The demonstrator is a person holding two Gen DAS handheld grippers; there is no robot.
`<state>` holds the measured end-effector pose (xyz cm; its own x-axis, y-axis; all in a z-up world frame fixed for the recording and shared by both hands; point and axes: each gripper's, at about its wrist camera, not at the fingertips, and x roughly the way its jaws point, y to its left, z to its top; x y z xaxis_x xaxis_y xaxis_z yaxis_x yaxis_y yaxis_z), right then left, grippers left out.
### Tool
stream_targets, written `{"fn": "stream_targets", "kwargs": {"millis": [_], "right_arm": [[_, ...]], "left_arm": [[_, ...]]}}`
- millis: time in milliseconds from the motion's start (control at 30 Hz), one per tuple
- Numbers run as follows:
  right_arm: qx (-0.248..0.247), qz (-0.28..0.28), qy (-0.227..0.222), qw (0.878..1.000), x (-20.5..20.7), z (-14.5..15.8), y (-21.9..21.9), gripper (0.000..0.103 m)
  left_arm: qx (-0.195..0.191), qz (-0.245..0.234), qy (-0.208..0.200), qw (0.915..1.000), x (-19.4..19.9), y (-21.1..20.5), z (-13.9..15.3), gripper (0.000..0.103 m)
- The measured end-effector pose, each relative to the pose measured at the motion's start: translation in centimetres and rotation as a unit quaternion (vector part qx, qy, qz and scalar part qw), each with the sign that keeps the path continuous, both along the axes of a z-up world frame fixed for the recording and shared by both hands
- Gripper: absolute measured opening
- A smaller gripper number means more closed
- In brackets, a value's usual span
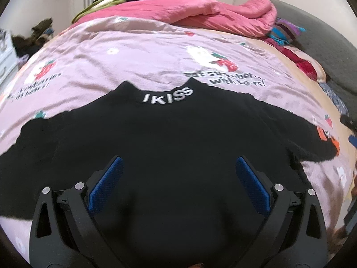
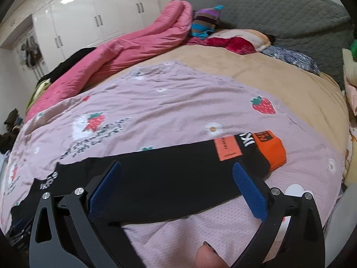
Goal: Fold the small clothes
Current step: 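Close the right tool on the orange sleeve cuff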
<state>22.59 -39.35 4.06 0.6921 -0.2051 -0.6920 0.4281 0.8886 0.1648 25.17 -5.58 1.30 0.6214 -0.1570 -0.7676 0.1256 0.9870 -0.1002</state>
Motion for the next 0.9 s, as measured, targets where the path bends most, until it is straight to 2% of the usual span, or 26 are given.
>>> {"fn": "stream_targets", "kwargs": {"millis": [133, 300, 467, 667, 900], "right_arm": [[0.01, -0.024, 0.022, 0.999, 0.6, -1.6, -1.7, 0.099], [0.028, -0.062, 0.039, 0.997, 0.6, -3.3, -3.8, 0.099], [0.061, -0.112, 0.061, 0.99, 0.1, -5.1, -6.7, 0.099], [0.111, -0.14, 0.092, 0.98, 0.2, -7.9, -9.8, 0.099], [0.172, -0.15, 0.055, 0.972, 1.5, -9.2, -12.6, 0.099]], "left_arm": [[0.018, -0.02, -0.001, 0.9996, 0.1, -1.2, -0.8, 0.095], [0.018, -0.025, 0.018, 0.9994, 0.5, -1.4, -2.3, 0.095], [0.018, -0.029, 0.028, 0.999, 0.6, -1.7, -3.2, 0.095], [0.005, -0.025, 0.033, 0.9991, 0.8, -1.3, -3.6, 0.095], [-0.008, -0.001, 0.032, 0.9994, 1.6, 0.4, -3.4, 0.095]]}}
